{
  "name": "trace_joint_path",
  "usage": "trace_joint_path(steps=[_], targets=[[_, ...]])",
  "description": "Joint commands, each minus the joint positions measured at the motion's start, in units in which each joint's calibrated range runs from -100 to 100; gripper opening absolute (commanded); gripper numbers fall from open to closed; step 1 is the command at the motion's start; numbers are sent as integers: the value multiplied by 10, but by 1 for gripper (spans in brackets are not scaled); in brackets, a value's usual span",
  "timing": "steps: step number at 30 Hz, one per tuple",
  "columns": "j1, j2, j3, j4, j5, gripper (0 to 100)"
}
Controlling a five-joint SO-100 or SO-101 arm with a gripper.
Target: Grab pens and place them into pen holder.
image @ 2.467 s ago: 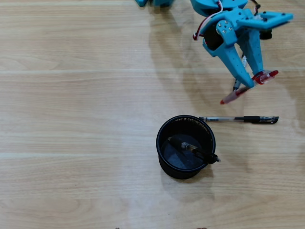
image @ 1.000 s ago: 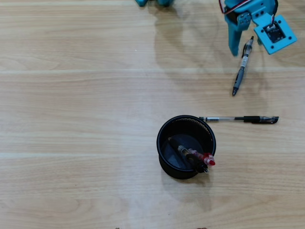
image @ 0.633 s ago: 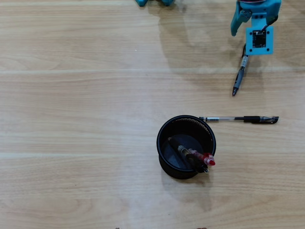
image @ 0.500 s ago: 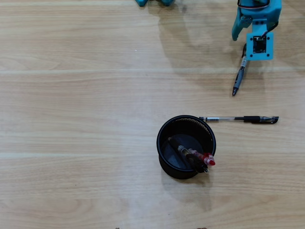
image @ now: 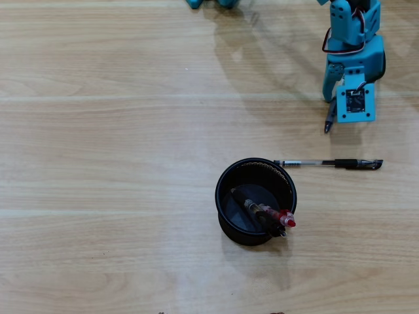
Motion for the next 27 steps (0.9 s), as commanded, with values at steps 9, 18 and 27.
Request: trace_joint_path(steps=[9, 18, 27], targets=[[-6, 14, 18, -2, 2, 14], [-26, 12, 88, -226, 4, 2], [37, -88, 1, -239, 171, 2]])
